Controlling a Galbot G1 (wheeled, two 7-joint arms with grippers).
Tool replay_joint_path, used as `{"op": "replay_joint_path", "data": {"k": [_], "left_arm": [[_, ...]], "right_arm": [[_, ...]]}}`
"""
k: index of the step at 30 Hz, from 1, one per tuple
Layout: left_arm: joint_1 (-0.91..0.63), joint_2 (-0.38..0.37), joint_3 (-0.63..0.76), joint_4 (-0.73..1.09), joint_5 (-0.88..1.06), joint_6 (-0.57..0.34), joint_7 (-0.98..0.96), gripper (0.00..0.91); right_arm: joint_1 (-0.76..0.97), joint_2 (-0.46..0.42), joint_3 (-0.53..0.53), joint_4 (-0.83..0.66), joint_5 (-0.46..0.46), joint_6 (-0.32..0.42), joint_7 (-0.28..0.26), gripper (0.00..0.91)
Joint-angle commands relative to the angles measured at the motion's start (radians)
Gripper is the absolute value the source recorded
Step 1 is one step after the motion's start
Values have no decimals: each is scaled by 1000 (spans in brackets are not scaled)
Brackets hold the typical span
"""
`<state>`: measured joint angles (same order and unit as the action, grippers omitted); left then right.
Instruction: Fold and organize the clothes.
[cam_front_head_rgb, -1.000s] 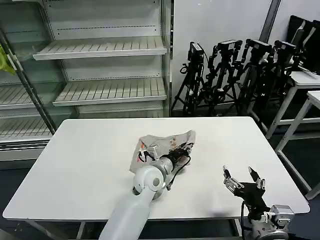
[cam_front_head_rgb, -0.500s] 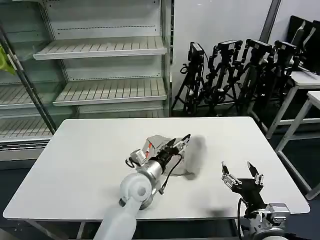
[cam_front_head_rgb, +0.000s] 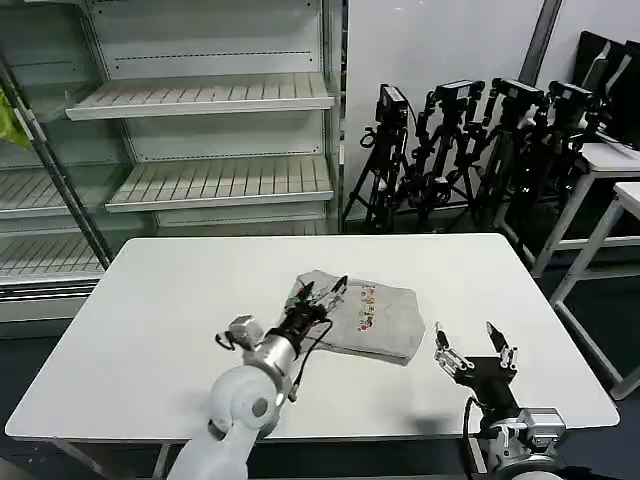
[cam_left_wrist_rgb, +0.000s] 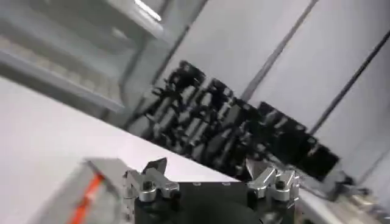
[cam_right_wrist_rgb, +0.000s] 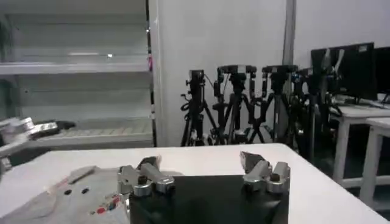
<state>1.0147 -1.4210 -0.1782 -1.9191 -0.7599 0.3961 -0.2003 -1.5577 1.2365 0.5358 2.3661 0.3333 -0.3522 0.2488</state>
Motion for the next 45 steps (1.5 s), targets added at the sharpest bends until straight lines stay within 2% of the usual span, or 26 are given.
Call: {"op": "replay_joint_path", "data": {"k": [1, 7, 9, 17, 24, 30, 34, 37, 45], "left_arm": [[302, 143, -178, -202, 492, -180, 2, 907], [492, 170, -288, -278, 769, -269, 15, 907], [530, 166, -302, -299, 787, -285, 19, 907], [607, 115, -293, -364, 787, -278, 27, 907], [651, 107, -272, -383, 786, -272, 44, 907], [666, 98, -254, -402, 758, -232, 61, 907], [676, 95, -248, -414, 750, -218, 64, 907], [681, 95, -247, -426, 736, -203, 66, 907], [692, 93, -250, -444, 711, -185, 68, 907]], "right_arm": [[12, 8, -23, -20, -66, 102, -4, 907], [5, 15, -26, -24, -73, 130, 2, 907], [4, 18, -25, -23, -74, 130, 5, 907], [-2, 32, -54, -51, -129, 151, 7, 907], [5, 39, -77, -64, -160, 169, 10, 907], [3, 38, -87, -62, -175, 166, -5, 907], [3, 38, -86, -60, -173, 181, -1, 907], [-3, 37, -82, -47, -181, 172, 21, 907], [-14, 35, -77, -33, -200, 159, 32, 907]]}}
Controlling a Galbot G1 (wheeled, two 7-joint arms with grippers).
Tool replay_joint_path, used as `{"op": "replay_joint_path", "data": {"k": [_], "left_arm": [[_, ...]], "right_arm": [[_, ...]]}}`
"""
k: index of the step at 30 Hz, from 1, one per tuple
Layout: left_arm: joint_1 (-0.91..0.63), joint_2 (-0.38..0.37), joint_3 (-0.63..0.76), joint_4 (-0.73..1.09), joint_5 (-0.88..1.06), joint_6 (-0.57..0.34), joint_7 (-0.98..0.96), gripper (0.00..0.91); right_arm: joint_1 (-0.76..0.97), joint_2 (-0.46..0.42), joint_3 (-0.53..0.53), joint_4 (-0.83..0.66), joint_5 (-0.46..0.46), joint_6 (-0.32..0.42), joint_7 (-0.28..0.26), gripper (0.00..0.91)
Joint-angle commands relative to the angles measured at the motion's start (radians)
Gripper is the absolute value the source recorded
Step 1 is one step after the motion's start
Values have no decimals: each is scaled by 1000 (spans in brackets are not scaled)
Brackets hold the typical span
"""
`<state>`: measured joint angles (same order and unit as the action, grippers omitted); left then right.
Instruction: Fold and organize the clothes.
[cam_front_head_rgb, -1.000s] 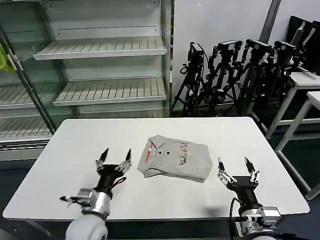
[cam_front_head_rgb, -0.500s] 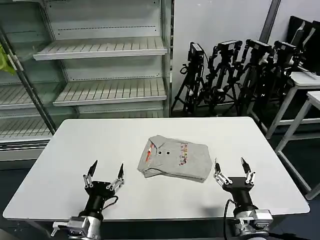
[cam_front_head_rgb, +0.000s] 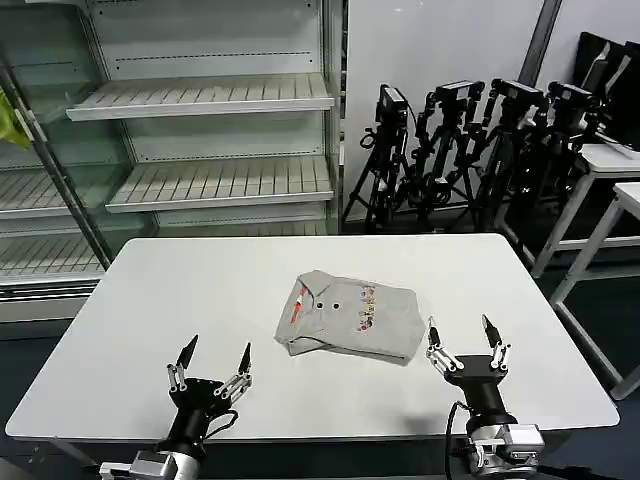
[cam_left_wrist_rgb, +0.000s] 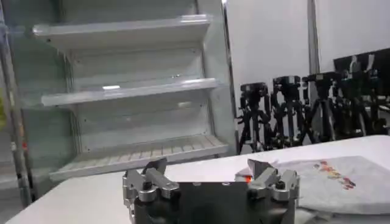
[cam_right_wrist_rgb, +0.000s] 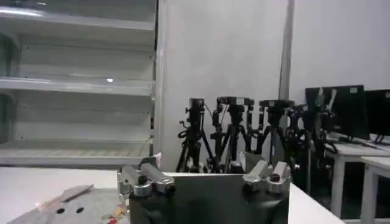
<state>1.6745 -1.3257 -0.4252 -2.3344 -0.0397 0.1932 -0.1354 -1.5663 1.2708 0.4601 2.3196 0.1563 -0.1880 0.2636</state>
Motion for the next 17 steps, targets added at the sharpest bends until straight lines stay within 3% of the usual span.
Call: {"op": "replay_joint_path", "data": {"k": [1, 7, 12, 17], "left_arm": [[34, -2, -3, -31, -13, 19, 3, 907], [41, -3, -14, -52, -85, 55, 4, 907], [45, -6, -18, -60, -83, 51, 3, 907], [41, -14, -21, -60, -78, 33, -11, 907]], "right_arm": [[-8, 0, -2, 16, -26, -7, 18, 907], [-19, 2, -3, 22, -32, -13, 24, 907], [-15, 17, -11, 24, -1, -4, 3, 907], [-29, 25, -16, 34, -27, -5, -1, 907]]}}
